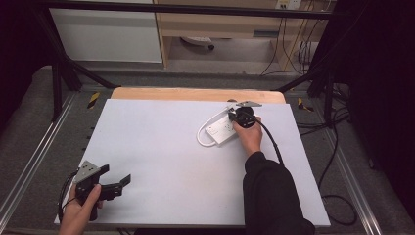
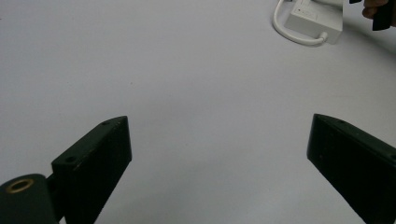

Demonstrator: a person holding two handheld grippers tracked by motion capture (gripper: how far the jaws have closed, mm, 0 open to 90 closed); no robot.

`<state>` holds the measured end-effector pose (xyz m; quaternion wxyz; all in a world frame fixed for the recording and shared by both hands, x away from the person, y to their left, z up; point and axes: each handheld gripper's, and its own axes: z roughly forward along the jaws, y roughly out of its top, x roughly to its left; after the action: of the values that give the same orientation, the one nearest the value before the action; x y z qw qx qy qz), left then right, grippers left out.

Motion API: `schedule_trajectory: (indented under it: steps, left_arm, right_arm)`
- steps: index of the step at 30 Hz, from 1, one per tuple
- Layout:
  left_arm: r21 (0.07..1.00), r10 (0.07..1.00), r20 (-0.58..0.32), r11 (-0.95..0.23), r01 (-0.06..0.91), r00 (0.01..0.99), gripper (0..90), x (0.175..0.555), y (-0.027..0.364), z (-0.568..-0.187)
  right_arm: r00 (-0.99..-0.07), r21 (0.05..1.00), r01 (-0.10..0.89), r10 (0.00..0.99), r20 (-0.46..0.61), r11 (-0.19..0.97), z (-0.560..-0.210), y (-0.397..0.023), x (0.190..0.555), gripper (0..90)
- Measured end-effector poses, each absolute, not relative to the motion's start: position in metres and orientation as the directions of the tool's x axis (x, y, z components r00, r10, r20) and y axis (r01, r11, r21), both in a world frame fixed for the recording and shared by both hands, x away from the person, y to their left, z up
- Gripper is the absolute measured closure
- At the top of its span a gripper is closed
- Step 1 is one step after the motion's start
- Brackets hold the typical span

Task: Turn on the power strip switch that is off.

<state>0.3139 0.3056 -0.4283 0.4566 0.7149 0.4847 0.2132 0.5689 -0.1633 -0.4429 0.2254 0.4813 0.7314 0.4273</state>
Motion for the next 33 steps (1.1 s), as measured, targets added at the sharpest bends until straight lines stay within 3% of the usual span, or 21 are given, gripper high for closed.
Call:
schedule_trajectory:
  steps: [33]
  left_arm:
    - [0.859, 0.888, -0.135, -0.117, 0.499, 0.44, 6.5, 0.3137, 0.3049, -0.4282]
  right_arm:
    - [-0.427, 0.849, 0.506, 0.9, 0.089, 0.156, -0.4449, -0.1593, 0.57, 90.0]
